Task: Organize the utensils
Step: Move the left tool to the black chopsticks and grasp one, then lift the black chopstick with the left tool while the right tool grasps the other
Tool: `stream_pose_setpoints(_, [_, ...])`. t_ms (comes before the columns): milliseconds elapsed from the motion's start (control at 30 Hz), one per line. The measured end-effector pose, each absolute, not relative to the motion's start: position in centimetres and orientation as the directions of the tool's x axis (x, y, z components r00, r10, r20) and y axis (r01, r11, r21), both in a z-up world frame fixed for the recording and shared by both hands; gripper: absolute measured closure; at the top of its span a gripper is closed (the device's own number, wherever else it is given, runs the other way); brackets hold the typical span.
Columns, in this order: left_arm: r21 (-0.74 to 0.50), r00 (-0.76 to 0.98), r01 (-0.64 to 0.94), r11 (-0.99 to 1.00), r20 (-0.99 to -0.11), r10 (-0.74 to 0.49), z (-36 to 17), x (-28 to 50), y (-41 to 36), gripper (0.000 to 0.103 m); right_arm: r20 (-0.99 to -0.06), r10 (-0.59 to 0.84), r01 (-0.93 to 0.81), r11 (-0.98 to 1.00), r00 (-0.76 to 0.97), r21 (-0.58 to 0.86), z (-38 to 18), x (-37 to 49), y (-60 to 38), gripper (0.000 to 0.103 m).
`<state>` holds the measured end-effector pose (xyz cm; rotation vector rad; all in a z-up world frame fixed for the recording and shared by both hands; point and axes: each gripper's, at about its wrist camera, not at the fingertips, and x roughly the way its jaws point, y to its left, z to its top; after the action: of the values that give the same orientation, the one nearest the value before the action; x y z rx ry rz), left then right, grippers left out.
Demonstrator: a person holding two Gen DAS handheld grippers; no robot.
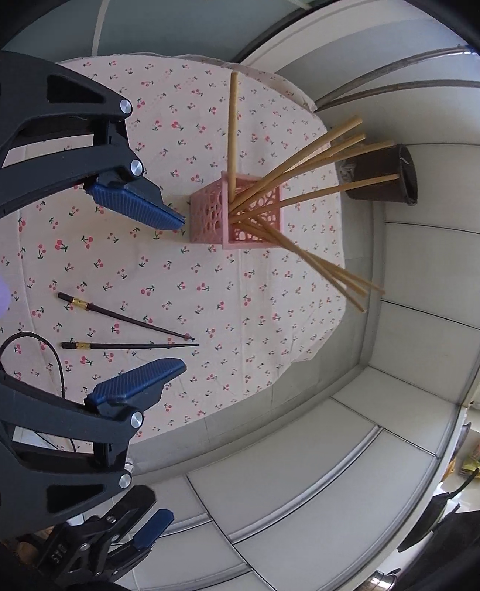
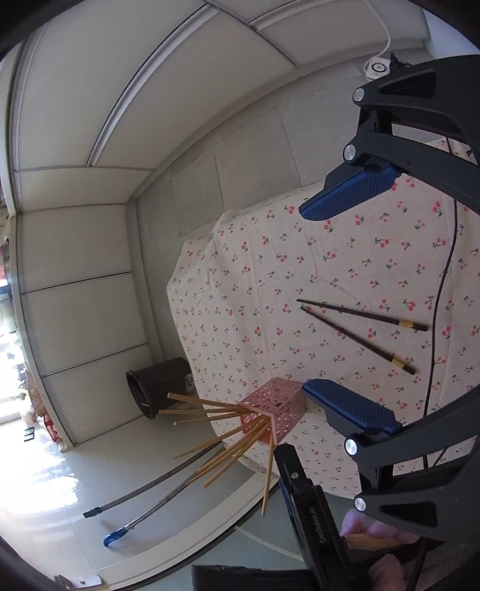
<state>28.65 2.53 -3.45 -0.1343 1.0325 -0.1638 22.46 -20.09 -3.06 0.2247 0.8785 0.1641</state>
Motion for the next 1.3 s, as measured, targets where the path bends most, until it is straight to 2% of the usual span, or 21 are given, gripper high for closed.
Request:
stream_pose_setpoints(233, [-0.138,0.327,0.116,0.984,-0.930,-0.169,-9.2,31.8,-1.9,0.030,-0.773,0.319,-0.051,0.936,0.549,0.349,-4.7,20.2,-22.9,0.015])
stream_pose_setpoints(367, [-0.052,0.253,0.151,0.987,-0.963,-0.089,-12.7,33.7,-4.6,0.030,-0.780,0.328,-0.037,0.930,0.533,0.366,-5.2,19.5,-24.1,0.014])
stream_pose_setpoints(533, [-0.024,0.195,0.161,0.987,-0.979,-0.056,-15.6,36.2,-6.4,0.030,-0.782,0.345,-0.012,0.918,0.520,0.398,-5.7,19.9,-25.0,0.014])
stream_pose_setpoints(800, [0.016,0.181,0.158,0.987,-0.983,-0.013,-17.5,37.8,-7.2,0.032,-0.780,0.359,0.025,0.902,0.513,0.431,-6.1,20.3,-26.3,0.014])
stream_pose_setpoints(967, [0.014,0.178,0.151,0.988,-0.984,-0.013,-18.0,38.6,-6.8,0.040,-0.785,0.365,0.032,0.898,0.500,0.438,-6.5,20.4,-26.3,0.014])
stream_pose_setpoints(1133, [0.025,0.155,0.165,0.986,-0.988,-0.001,-19.3,39.2,-6.9,0.054,-0.790,0.363,0.038,0.899,0.494,0.436,-6.7,20.5,-26.3,0.014])
stream_pose_setpoints(1267, [0.028,0.172,0.189,0.981,-0.985,-0.005,-20.1,38.6,-7.0,0.060,-0.806,0.351,0.053,0.904,0.477,0.425,-7.3,20.8,-26.3,0.014])
stream_pose_setpoints(1300, [0.028,0.176,0.199,0.980,-0.984,-0.008,-20.1,38.3,-7.3,0.065,-0.810,0.349,0.056,0.905,0.472,0.422,-7.4,21.0,-26.3,0.014])
